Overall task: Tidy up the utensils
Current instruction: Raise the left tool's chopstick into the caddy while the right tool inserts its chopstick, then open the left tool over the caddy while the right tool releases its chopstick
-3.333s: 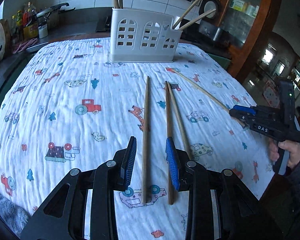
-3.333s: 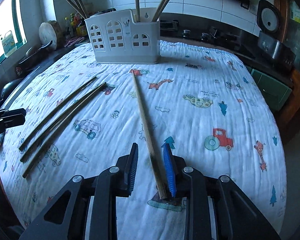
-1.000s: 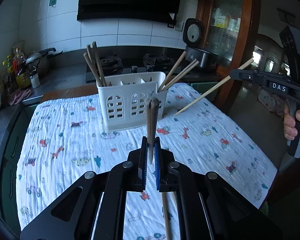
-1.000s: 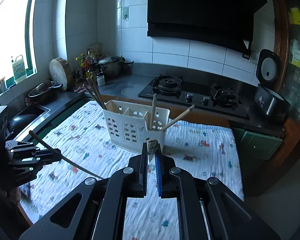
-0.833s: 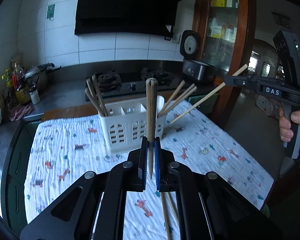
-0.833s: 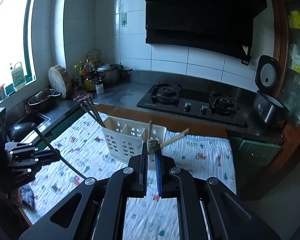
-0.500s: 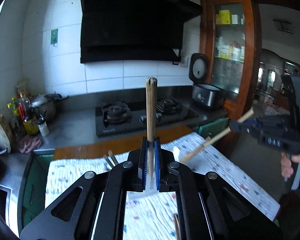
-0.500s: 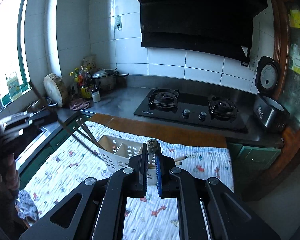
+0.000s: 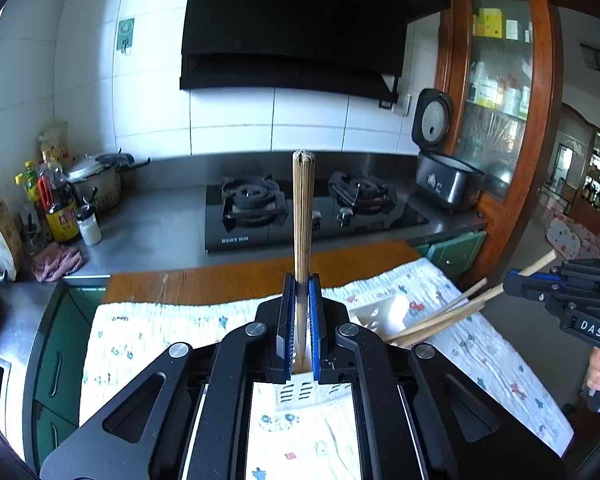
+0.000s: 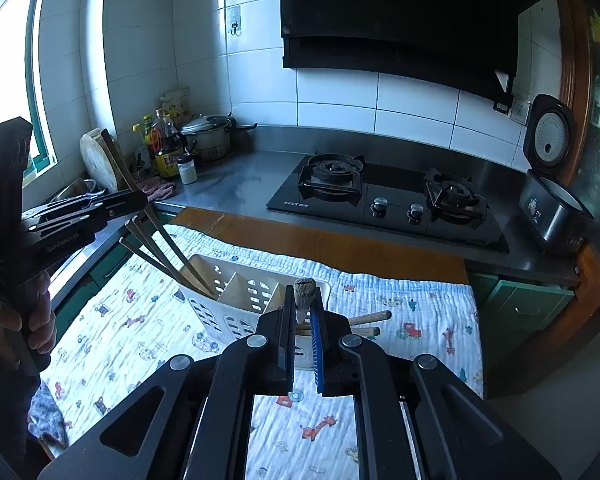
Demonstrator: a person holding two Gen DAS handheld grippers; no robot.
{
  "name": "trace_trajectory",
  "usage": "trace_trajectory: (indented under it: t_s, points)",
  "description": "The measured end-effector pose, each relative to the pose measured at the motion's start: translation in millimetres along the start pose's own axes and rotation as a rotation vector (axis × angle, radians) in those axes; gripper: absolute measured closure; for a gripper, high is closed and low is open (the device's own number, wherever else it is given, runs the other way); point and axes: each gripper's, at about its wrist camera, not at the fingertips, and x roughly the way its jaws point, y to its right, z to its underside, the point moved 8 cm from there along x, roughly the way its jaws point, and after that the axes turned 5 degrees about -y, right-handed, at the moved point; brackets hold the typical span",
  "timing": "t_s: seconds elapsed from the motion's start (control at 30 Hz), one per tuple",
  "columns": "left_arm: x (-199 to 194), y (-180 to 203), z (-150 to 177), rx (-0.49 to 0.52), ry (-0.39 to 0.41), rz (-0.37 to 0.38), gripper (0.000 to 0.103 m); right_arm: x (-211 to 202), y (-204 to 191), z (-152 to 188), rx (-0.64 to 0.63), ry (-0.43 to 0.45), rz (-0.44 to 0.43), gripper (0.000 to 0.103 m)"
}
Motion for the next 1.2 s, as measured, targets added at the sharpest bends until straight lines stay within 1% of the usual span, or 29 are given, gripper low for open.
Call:
trace_trajectory:
  t_s: [0.17, 0.3, 0.5, 0.67, 0.73, 0.8, 0.87, 0.93, 1.0, 1.07, 1.13, 1.2]
  points:
    - [15.1, -7.7, 9.6, -0.014, -0.036, 0.015, 0.098, 12.5, -0.1, 2.5, 0.004, -0.016, -0.004, 0.096]
    - [23.7, -10.5, 16.6, -0.019, -0.059, 0.012, 0.097, 24.4, 1.0, 4.6, 0.011, -0.034, -0.004, 0.096]
    - [27.8, -9.7, 23.6, -0.016, -0.072, 0.007, 0.097, 34.8, 0.5, 9.1, 0.027, -0.047, -0.01, 0.096]
    - [26.2, -10.7, 25.7, -0.026, -0.066, 0.011, 0.095, 38.3, 0.8, 10.6, 0.034, -0.044, -0.011, 0.095]
    - [24.7, -10.5, 25.6, -0.033, -0.067, 0.017, 0.09, 37.4, 1.5, 10.1, 0.038, -0.037, -0.012, 0.093]
    - [21.0, -9.6, 24.3, -0.032, -0.053, 0.022, 0.079, 34.9, 3.0, 8.7, 0.042, -0.027, -0.006, 0.092]
    - [15.9, -8.7, 23.7, -0.028, -0.043, 0.013, 0.072, 31.8, 3.7, 8.4, 0.044, -0.021, -0.01, 0.09]
    - [9.9, -5.8, 23.4, -0.027, -0.037, 0.022, 0.072, 26.4, 4.0, 8.8, 0.038, -0.009, 0.002, 0.088]
    - [2.9, -5.5, 23.5, -0.028, -0.025, 0.016, 0.065, 18.5, 3.6, 11.2, 0.039, 0.006, 0.006, 0.082]
    - [-7.9, -2.3, 26.3, -0.028, -0.01, 0.028, 0.063, 8.1, 2.2, 16.4, 0.041, 0.024, 0.001, 0.079]
    - [-19.0, 0.7, 31.6, -0.021, 0.002, 0.019, 0.059, 0.9, 0.7, 24.5, 0.049, 0.031, -0.005, 0.077]
    - [-30.8, 3.9, 40.8, -0.025, 0.01, 0.02, 0.054, -6.9, -4.2, 38.3, 0.042, 0.039, -0.014, 0.074]
